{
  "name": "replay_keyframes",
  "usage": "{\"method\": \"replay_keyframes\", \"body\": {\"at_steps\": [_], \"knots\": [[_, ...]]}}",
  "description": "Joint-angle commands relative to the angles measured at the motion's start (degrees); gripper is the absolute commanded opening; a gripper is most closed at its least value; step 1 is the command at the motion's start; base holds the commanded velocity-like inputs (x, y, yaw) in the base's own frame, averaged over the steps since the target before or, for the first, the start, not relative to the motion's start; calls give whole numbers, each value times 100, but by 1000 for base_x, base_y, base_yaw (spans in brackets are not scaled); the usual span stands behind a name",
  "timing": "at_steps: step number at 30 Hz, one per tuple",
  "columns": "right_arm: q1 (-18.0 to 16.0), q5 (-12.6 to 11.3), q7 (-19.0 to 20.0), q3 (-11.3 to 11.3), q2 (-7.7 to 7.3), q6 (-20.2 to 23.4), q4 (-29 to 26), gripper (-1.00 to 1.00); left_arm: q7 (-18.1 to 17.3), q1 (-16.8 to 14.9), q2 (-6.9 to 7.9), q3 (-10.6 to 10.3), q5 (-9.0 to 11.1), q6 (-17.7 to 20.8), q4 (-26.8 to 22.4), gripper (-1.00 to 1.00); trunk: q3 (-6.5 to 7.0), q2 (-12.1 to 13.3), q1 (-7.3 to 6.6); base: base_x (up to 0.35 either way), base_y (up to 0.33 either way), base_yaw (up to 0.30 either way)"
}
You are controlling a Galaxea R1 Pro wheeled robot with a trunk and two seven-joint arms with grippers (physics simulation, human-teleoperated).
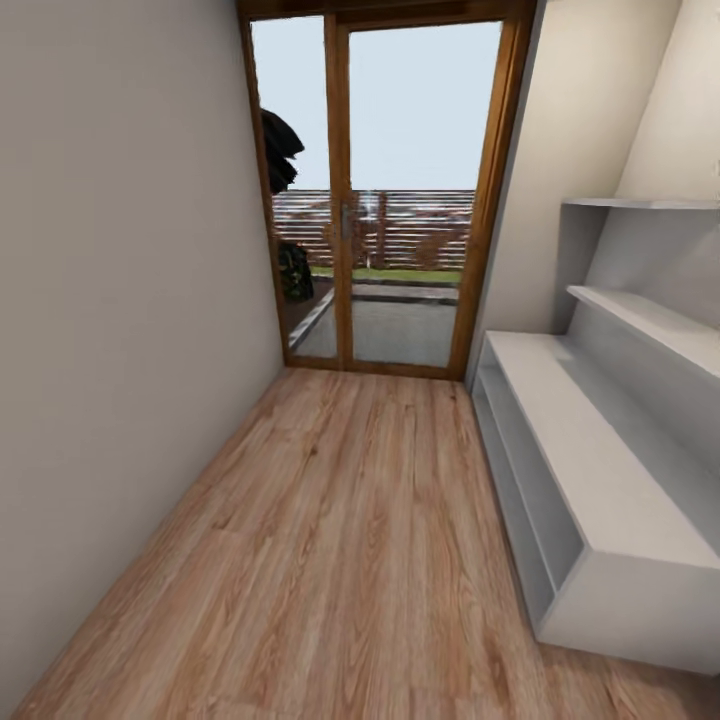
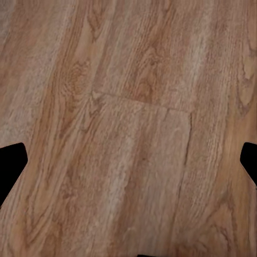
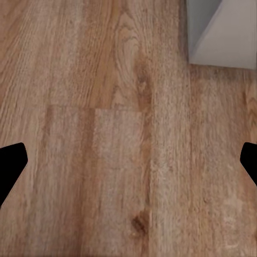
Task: Pick up the two gym shoes and the two sandals from the corridor floor and place them onto the hallstand (shoe rack) in the corridor, making sure they are on the rack and not on the floor. Arrange them so the two gym shoes are next to each other and the two sandals are next to each other.
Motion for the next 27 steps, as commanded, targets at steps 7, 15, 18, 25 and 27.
{"method": "replay_keyframes", "body": {"at_steps": [7, 15, 18, 25, 27], "knots": [[-4, 2, -1, -6, 1, -17, 7, 100, 1, 0, 3, 2, 25, -18, -1, 100, -5, -2, 3, 339, 15, -221], [-4, 2, -5, -5, 1, -19, 13, 100, 1, 0, 3, 1, 25, -18, 2, 100, -5, -2, 3, 298, 193, -271], [-4, 2, -6, -5, 1, -19, 14, 100, 1, -1, 3, 2, 25, -18, 1, 100, -5, -2, 3, 274, 237, -274], [-4, 2, -7, -10, 1, -19, 14, 100, 1, -2, 5, 4, 27, -18, -1, 100, -5, -2, 3, 225, 253, -275], [-4, 2, -7, -11, 1, -19, 14, 100, 1, -2, 4, 6, 26, -18, -1, 100, -5, -2, 3, 111, 283, -275]]}}
